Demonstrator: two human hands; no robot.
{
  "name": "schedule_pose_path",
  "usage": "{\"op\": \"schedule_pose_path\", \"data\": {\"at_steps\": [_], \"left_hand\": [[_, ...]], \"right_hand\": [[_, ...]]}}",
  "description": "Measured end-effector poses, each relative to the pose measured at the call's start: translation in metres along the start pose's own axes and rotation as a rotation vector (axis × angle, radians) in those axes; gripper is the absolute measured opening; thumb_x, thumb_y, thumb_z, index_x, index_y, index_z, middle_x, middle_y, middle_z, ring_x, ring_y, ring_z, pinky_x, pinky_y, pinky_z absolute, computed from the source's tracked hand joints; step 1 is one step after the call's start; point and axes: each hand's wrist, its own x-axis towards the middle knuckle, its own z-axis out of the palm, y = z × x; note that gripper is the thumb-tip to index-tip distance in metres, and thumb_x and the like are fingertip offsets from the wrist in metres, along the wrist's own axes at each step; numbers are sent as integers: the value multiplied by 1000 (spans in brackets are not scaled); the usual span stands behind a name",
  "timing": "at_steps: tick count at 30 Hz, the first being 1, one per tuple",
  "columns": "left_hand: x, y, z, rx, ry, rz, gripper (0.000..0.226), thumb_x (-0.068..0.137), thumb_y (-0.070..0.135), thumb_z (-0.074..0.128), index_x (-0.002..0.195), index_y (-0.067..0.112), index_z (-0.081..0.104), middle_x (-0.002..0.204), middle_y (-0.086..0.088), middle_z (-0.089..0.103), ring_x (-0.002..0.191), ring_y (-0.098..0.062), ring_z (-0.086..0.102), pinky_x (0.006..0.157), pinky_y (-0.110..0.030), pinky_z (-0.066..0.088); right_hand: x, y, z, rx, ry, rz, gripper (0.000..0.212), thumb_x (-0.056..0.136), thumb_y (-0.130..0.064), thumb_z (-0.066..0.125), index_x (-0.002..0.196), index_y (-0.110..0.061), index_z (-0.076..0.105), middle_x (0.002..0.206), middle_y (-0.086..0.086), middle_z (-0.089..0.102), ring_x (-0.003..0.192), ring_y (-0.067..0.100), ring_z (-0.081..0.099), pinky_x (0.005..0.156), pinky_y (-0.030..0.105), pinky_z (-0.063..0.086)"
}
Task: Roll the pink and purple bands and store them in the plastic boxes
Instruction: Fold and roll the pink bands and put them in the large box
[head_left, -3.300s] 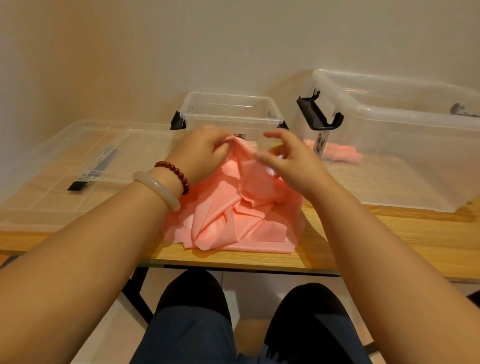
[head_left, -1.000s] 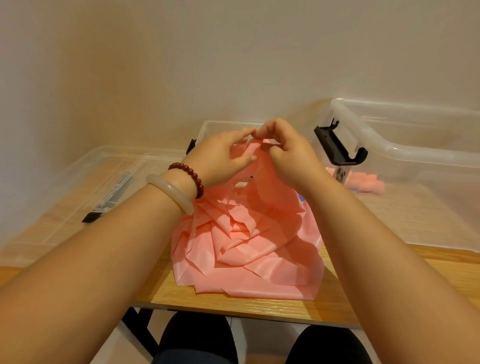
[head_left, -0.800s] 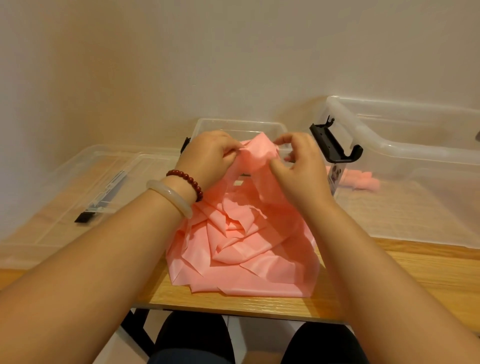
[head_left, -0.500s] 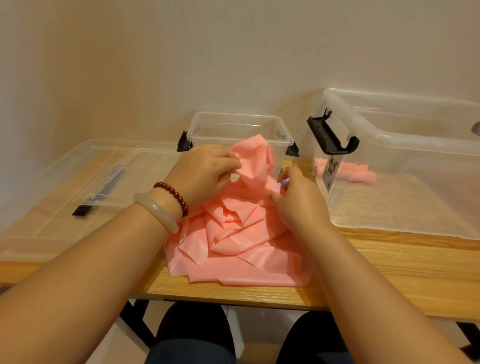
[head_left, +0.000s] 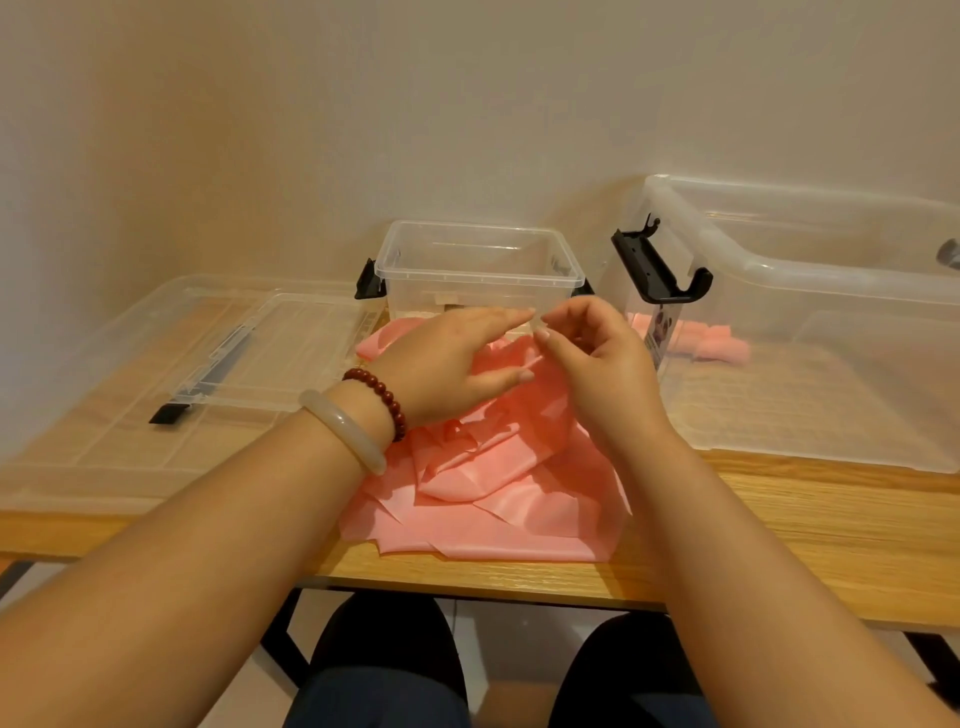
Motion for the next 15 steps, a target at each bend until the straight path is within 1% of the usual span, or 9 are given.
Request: {"op": "schedule_pose_path", "data": {"at_steps": [2, 4, 6, 7, 8, 9, 10, 12, 15], "left_hand": [[3, 3, 7, -66, 52, 3, 37, 94, 31, 60, 130, 22, 59, 122, 3, 64, 110, -11, 55, 92, -18, 38], [5, -1, 7, -109, 152, -28, 20, 95, 25, 58, 109, 16, 70, 102, -1, 70, 95, -14, 60, 85, -27, 44], [6, -7, 2, -117, 219, -91, 21, 96, 23, 54, 101, 14, 72, 94, -3, 71, 89, -17, 61, 80, -29, 44], [6, -9, -1, -114, 248, -123, 22, 97, 22, 53, 100, 13, 72, 92, -3, 71, 88, -18, 61, 78, -28, 44], [6, -12, -6, -114, 287, -157, 22, 97, 21, 52, 101, 12, 72, 92, -4, 71, 87, -18, 61, 77, -26, 43], [6, -14, -11, -118, 341, -186, 21, 97, 19, 53, 100, 11, 72, 91, -4, 70, 86, -17, 60, 76, -25, 42], [5, -17, -16, -120, 403, -205, 20, 97, 17, 53, 99, 9, 72, 89, -5, 70, 85, -18, 60, 74, -24, 40], [5, -21, -25, -101, 483, -227, 20, 97, 14, 52, 96, 8, 71, 84, -6, 68, 81, -20, 59, 69, -26, 38], [4, -26, -32, -50, 456, -235, 22, 98, 16, 49, 106, 14, 70, 86, 6, 62, 81, -11, 53, 68, -20, 34]], "right_hand": [[2, -2, 1, 47, 13, -23, 16, 92, -16, 66, 87, -30, 61, 80, -11, 64, 75, 3, 61, 67, 25, 50], [2, -3, -1, -16, -11, 15, 10, 90, -27, 69, 95, -30, 61, 86, -11, 63, 74, -1, 59, 66, 21, 47], [1, 0, -5, -161, -155, 99, 28, 82, -36, 76, 105, -27, 62, 92, -12, 65, 77, -1, 60, 63, 17, 48], [-1, 3, -6, -233, -251, 144, 31, 79, -36, 79, 106, -26, 64, 90, -13, 66, 74, -2, 61, 58, 14, 46], [-3, 5, -7, -292, -320, 186, 27, 79, -32, 80, 101, -24, 67, 85, -12, 67, 69, -1, 61, 54, 13, 44], [-5, 9, -9, -347, -340, 214, 18, 80, -28, 79, 94, -21, 70, 81, -9, 68, 65, 3, 62, 52, 15, 44], [-5, 11, -10, -388, -316, 230, 11, 82, -26, 77, 87, -18, 72, 78, -6, 67, 64, 7, 61, 51, 17, 44], [-2, 13, -11, -382, -184, 227, 9, 85, -23, 73, 79, -17, 72, 78, -6, 66, 64, 9, 58, 53, 20, 45], [4, 6, -8, -231, 32, 111, 19, 94, -21, 62, 75, -23, 63, 69, -7, 62, 61, 11, 59, 61, 29, 46]]}}
